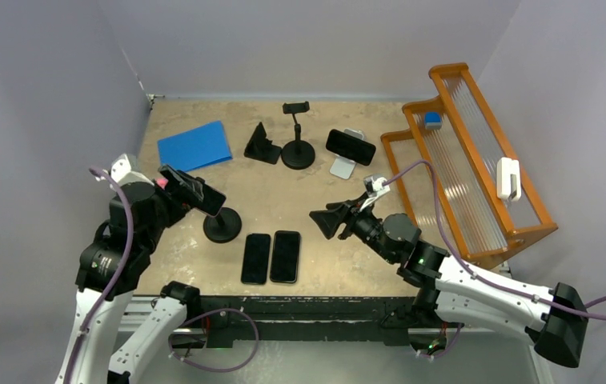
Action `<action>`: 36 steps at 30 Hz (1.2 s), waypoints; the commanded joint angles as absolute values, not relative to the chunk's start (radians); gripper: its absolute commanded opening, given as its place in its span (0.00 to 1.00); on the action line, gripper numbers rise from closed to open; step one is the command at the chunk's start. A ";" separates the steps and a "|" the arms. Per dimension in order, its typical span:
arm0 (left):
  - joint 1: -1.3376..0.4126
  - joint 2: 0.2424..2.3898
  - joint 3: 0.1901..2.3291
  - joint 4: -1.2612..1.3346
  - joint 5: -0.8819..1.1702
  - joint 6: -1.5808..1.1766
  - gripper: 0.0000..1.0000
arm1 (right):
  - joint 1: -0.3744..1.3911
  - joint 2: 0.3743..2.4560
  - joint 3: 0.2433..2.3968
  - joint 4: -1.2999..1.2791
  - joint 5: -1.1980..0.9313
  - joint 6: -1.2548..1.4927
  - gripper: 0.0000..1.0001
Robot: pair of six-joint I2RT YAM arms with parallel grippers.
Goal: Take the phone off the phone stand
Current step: Pick up the phone stand with the phone at the center of the board.
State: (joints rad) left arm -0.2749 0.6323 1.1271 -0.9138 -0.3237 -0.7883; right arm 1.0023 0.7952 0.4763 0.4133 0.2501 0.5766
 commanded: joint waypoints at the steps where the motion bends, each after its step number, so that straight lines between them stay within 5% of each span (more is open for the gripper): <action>1: -0.270 0.603 1.030 -1.119 -0.307 -0.957 0.91 | 1.005 0.822 0.516 0.469 0.218 0.577 0.64; 36: -0.270 0.446 0.670 -0.614 -0.308 -0.859 0.87 | 1.006 0.706 0.501 0.399 0.181 0.561 0.64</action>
